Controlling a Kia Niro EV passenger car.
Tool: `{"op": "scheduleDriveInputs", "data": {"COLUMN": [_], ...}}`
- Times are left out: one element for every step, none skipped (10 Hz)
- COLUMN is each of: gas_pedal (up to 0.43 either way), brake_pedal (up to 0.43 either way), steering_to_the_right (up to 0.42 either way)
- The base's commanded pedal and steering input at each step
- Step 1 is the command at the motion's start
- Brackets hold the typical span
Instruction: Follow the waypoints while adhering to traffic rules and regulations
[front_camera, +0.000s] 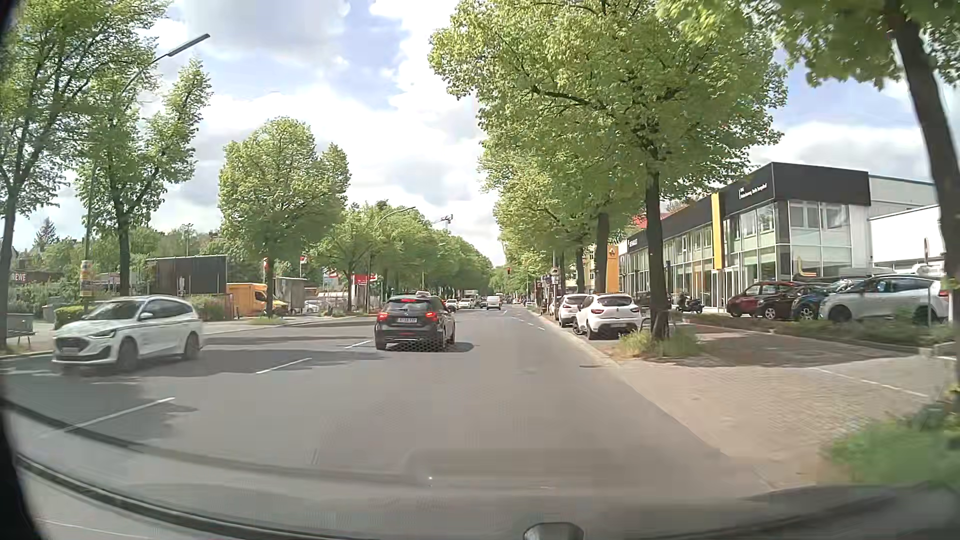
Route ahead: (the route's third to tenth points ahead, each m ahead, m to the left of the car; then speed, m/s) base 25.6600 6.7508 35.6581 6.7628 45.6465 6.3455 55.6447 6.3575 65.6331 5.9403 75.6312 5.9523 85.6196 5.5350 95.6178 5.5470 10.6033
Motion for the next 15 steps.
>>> {"op": "scheduleDriveInputs", "data": {"gas_pedal": [0.059, 0.059, 0.067, 0.067, 0.067, 0.087, 0.087, 0.087, 0.087, 0.087, 0.087, 0.087, 0.087, 0.087, 0.118], "brake_pedal": [0.024, 0.024, 0.024, 0.018, 0.018, 0.018, 0.018, 0.018, 0.018, 0.024, 0.024, 0.018, 0.018, 0.024, 0.018], "steering_to_the_right": [-0.032, -0.035, -0.038, -0.039, -0.041, -0.044, -0.044, -0.044, -0.043, -0.042, -0.039, -0.034, -0.032, -0.028, -0.024]}}
